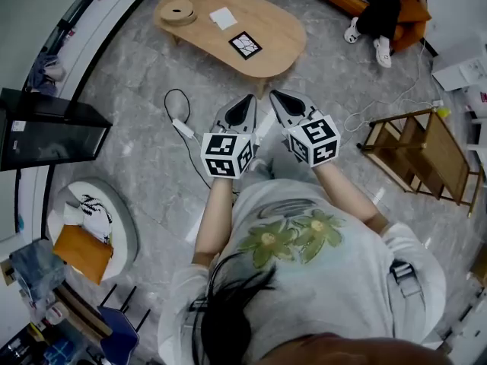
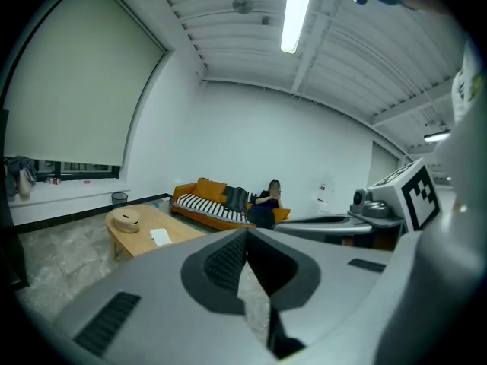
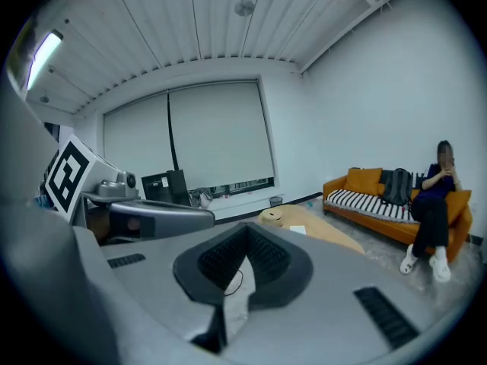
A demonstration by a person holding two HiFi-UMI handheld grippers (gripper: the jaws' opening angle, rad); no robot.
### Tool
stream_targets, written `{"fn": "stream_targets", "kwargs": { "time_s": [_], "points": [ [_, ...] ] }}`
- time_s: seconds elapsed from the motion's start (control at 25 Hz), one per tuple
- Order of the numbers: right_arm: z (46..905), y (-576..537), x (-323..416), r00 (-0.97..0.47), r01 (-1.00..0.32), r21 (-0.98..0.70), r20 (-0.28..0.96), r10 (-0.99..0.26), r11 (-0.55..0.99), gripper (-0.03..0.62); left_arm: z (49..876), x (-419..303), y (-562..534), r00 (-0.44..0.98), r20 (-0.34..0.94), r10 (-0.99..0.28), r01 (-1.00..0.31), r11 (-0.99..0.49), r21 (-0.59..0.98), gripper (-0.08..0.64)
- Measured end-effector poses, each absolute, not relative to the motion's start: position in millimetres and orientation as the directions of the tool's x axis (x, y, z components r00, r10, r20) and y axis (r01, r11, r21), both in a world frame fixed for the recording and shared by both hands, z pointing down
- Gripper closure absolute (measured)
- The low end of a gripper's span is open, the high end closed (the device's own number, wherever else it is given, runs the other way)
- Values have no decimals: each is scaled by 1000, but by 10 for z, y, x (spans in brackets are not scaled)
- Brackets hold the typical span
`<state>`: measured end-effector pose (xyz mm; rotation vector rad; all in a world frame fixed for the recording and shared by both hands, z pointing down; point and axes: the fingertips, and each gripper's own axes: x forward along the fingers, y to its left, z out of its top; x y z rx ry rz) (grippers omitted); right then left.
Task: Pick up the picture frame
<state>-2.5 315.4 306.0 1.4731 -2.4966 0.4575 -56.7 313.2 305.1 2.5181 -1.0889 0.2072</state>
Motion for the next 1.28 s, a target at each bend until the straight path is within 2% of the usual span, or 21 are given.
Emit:
{"fn": "stream_targets", "kwargs": {
  "time_s": [0.4,1.12,1.28],
  "points": [
    [3273,2818,83,-470,-882,-163,376,-799,442,584,3241,-591,2762,653,335,-679,-757,-562,334,543],
    [3623,1004,503,-544,-828,-163,467,-697,537,583,3652,-314,1102,536,435,-724,-839,-399,371,541],
    [3722,754,619,-563,-812,-176,490,-666,557,561,3750,-226,852,507,460,-728,-855,-359,375,540]
  ]
}}
